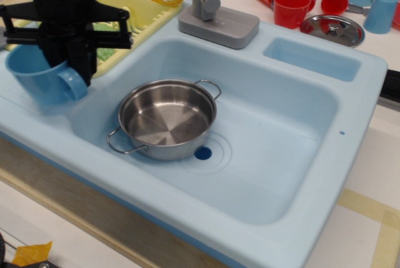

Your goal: Put cup into pot or pan

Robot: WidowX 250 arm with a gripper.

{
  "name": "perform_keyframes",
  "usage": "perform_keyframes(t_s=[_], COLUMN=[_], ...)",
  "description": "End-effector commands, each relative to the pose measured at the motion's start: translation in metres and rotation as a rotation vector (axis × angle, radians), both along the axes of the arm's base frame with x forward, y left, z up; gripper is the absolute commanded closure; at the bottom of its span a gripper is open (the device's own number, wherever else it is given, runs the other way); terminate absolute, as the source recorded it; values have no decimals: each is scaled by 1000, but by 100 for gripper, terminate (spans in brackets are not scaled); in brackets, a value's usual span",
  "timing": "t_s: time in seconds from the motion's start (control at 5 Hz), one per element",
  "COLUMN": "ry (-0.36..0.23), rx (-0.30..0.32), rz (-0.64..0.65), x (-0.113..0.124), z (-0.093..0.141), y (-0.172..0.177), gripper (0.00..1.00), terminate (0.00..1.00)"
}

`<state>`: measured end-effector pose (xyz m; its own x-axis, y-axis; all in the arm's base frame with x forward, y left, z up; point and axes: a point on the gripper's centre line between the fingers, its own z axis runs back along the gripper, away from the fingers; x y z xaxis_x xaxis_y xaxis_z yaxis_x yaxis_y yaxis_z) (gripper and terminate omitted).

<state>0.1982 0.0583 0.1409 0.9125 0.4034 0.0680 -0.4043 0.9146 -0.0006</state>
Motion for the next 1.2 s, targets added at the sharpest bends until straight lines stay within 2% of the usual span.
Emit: perform_keyframes(t_s=[0.0, 0.2, 0.4, 0.8, 1.0], ry=[-129, -184, -212, -281, -268], rx=[8, -15, -36, -45, -70], rz=[-96, -180, -240, -376, -480], x=[12, 22, 30, 48, 60], z=[5, -6, -18, -27, -32], y=[-35, -63, -77, -77, -79], gripper=[100, 100, 100, 100, 0], terminate=[0, 0, 0, 0, 0])
